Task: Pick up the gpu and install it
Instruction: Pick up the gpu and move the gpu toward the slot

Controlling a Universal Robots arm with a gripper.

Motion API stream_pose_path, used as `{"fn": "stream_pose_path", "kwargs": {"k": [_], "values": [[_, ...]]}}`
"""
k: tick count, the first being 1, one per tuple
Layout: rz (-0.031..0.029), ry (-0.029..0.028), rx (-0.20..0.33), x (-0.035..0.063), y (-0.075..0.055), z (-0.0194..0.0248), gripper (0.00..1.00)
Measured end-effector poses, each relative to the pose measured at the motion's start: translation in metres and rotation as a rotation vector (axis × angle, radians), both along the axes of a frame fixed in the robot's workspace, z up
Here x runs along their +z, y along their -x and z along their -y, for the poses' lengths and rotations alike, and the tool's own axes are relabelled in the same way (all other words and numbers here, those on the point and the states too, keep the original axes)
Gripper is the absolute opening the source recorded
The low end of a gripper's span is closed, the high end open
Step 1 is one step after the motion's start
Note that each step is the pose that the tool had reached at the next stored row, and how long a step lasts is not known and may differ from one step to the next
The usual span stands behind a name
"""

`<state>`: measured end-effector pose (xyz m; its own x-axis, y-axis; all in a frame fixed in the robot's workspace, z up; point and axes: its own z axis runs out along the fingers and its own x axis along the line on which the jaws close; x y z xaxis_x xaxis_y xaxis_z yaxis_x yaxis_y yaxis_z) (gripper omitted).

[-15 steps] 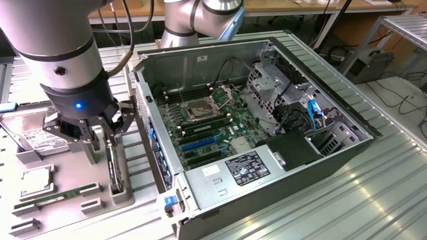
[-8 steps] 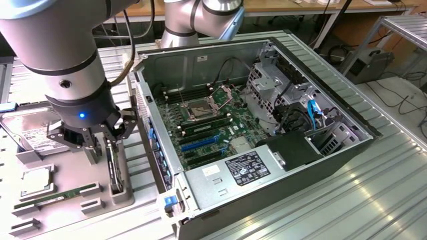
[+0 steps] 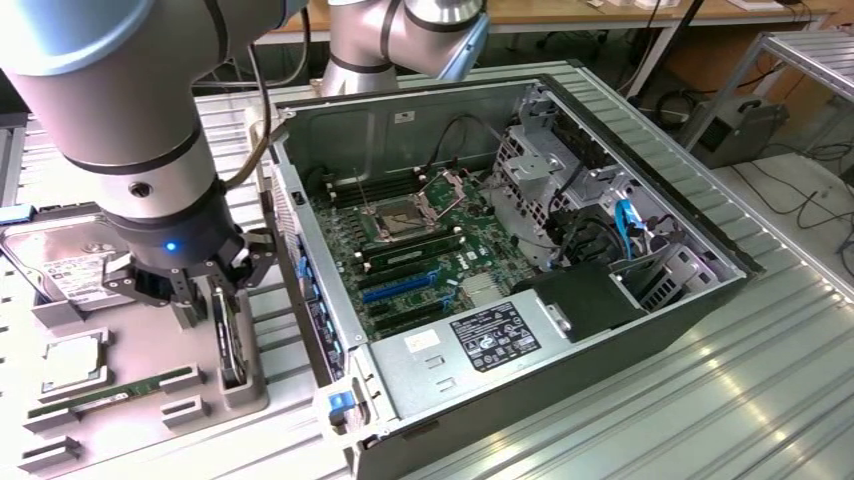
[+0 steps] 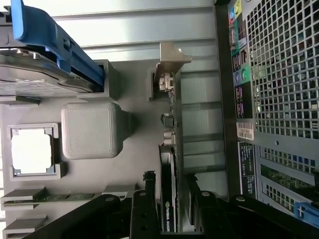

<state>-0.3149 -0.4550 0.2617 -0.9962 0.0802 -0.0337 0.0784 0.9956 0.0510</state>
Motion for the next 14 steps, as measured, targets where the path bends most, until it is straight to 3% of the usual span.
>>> {"fn": "stream_pose_path", "kwargs": {"k": [10,14], "values": [[0.0001,-0.0039,-0.021,-0.0149,0.000,-0.0038,0.36],[-0.0002,-0.0036,-0.022,-0.0164,0.000,-0.0038,0.36]]}}
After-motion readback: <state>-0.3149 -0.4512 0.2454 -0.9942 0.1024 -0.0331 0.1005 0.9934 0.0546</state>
